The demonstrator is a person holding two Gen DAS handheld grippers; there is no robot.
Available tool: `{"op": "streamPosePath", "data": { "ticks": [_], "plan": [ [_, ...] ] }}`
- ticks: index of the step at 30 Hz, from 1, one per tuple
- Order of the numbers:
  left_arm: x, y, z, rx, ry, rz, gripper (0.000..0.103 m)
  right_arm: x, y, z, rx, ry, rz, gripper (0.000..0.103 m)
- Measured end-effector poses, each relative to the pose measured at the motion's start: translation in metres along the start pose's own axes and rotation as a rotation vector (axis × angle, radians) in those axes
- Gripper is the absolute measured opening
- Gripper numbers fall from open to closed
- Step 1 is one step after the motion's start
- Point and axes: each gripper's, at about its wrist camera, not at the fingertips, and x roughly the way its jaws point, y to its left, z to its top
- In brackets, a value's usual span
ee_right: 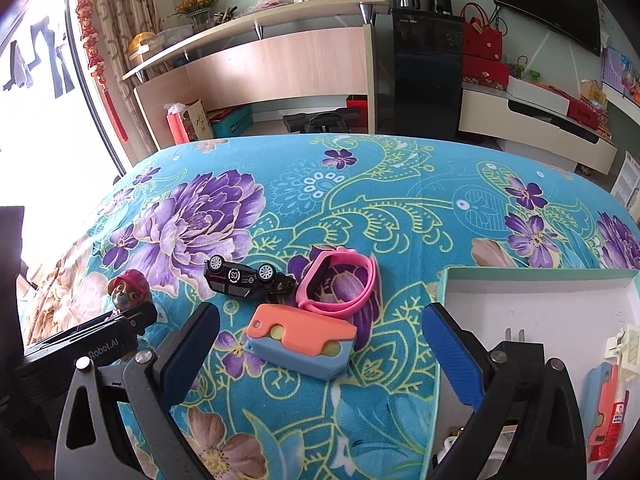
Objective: Organize rigid objects
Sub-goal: 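Hold the toy dog in the left tool while the right tool grasps the orange-blue case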
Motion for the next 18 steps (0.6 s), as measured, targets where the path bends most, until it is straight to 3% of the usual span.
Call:
{"op": "streamPosePath", "data": {
  "ticks": [18],
  "plan": [
    [0.005,-0.001,-0.001,0.008,0.028,-0.008,0.055,0.043,0.010,-0.015,-0.024,0.129,-0.024,0.100]
  ]
}}
